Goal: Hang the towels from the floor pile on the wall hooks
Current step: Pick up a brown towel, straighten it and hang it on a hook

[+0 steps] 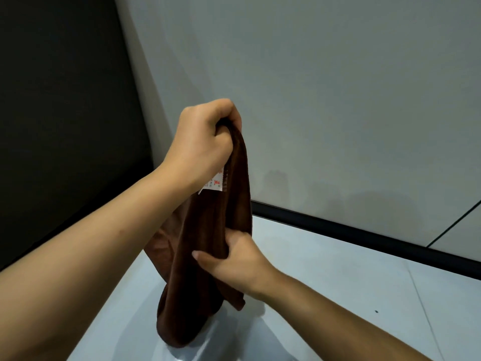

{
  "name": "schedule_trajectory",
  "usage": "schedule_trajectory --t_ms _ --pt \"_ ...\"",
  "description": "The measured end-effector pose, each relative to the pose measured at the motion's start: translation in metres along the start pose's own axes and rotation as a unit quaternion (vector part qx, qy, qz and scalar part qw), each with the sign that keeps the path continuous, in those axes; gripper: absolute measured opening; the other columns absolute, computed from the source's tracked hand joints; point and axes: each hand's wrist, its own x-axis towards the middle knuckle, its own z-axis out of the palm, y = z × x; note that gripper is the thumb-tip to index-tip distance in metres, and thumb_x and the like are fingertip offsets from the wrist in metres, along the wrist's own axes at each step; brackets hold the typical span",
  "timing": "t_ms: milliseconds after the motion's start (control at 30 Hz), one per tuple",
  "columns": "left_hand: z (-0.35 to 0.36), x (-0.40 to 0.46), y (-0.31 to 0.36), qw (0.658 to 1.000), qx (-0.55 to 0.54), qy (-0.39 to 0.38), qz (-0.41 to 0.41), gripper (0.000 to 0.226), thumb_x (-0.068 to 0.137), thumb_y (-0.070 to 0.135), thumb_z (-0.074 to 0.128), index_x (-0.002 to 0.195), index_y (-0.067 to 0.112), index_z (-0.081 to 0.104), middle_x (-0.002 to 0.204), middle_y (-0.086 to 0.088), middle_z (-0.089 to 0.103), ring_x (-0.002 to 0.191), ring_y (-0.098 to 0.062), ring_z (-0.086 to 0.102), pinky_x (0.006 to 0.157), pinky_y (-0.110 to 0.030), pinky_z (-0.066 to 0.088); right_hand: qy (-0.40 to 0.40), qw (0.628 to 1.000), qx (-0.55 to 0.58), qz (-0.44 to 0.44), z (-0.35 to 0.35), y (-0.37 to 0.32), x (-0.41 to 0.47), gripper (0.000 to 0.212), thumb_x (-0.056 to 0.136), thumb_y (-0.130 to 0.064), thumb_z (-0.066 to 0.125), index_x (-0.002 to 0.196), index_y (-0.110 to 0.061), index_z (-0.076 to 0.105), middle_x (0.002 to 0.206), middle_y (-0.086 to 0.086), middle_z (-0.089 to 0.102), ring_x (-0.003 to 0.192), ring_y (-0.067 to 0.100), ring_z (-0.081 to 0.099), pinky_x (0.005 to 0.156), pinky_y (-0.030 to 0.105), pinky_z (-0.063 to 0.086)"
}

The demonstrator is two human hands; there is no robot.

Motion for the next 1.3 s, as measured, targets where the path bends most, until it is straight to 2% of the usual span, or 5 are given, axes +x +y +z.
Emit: schedule_trajectory --t_ms 400,600,800,1100,1300 --pt "-0.028 0.007 -0.018 0.992 -0.007 0.101 -0.078 0.039 0.074 -0.014 0.036 0.068 0.019 0.056 0.073 0.005 0.056 0.077 -0.016 0.059 0.07 -0.034 0.054 -0.086 0.945 -0.313 -0.033 -0.033 0.051 -0.028 0.023 0.093 -0.035 0.049 0.092 -0.014 0.058 0.082 0.002 0.056 0.076 0.02 0.059 0.069 0.027 0.05" --pt "-0.032 -0.001 -0.031 0.99 0.003 0.092 -0.109 0.04 0.076 -0.014 0.036 0.067 0.021 0.054 0.071 0.004 0.054 0.074 -0.014 0.057 0.07 -0.034 0.052 -0.089 0.782 -0.497 -0.366 -0.037 0.073 -0.04 0.025 0.072 -0.029 0.064 0.051 -0.015 0.06 0.053 0.0 0.049 0.049 0.019 0.045 0.045 0.023 0.038" --pt "-0.032 -0.003 -0.038 0.989 0.009 0.079 -0.125 0.039 0.08 -0.014 0.037 0.068 0.018 0.055 0.075 0.003 0.054 0.071 -0.009 0.054 0.063 -0.025 0.049 -0.213 0.679 -0.559 -0.425 -0.017 0.072 -0.045 0.005 0.069 -0.029 0.075 0.071 -0.026 0.072 0.065 -0.008 0.06 0.057 0.012 0.051 0.047 0.02 0.042" --pt "-0.046 -0.01 -0.062 0.976 0.046 0.077 -0.2 0.034 0.087 -0.009 0.041 0.074 0.018 0.056 0.081 0.003 0.053 0.076 -0.01 0.054 0.065 -0.026 0.048 -0.145 0.646 -0.655 -0.363 -0.041 0.069 -0.043 0.022 0.055 -0.04 0.072 0.049 -0.023 0.06 0.047 -0.01 0.052 0.041 0.011 0.045 0.041 0.019 0.024" --pt "-0.059 -0.019 -0.082 0.961 0.084 0.086 -0.25 0.033 0.086 -0.01 0.042 0.074 0.017 0.057 0.08 0.004 0.053 0.073 -0.006 0.05 0.059 -0.021 0.042 -0.011 0.708 -0.635 -0.31 -0.088 0.063 -0.025 0.023 0.064 -0.036 0.057 0.046 -0.021 0.053 0.047 -0.005 0.051 0.041 0.017 0.05 0.041 0.019 0.036"
